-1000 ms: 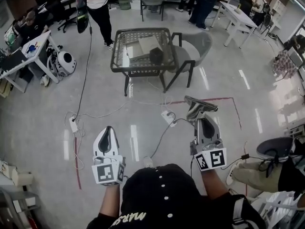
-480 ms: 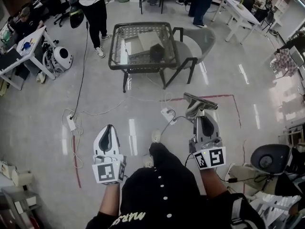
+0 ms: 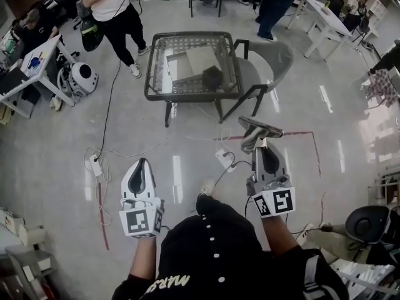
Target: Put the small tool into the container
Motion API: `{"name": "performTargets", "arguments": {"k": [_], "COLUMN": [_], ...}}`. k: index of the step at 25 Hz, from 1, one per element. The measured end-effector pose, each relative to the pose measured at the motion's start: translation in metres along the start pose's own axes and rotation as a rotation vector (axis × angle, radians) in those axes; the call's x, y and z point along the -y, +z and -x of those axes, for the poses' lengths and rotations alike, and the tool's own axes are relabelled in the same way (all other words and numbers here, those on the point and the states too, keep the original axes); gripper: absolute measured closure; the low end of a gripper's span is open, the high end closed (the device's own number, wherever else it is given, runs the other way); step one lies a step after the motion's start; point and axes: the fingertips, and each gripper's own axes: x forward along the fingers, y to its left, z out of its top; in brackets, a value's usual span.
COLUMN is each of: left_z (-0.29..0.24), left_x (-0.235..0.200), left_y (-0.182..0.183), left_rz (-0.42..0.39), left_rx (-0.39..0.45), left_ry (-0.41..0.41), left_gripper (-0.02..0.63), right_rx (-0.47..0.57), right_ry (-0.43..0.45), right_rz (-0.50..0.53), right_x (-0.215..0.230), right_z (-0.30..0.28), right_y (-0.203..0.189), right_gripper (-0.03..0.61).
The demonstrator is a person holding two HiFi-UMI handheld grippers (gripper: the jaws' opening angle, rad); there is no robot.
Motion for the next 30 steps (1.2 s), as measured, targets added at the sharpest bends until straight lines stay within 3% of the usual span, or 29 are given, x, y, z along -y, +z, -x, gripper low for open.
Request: {"name": "performTargets", "arguments": {"k": [15,30], "left_z": [-0.13,-0.212], "left_x": [-0.009,-0.044], "left_y": [0.026,0.01], "left_rz": [-0.023,-0.004], "left_rx": [-0.007,-0.044], "left_ry": [0.052,0.041], "left_gripper": [0.578,0.581], "right_rx": [0.011,-0.044], "right_ry": [0.054,0.072], "right_rz": [-0.036,-0.038], "right_x": [0.067,0.079], "right_z": [-0.123,-0.204], "right_y": [-0.02,-0.049], "right_gripper": [0.563,0.563]}}
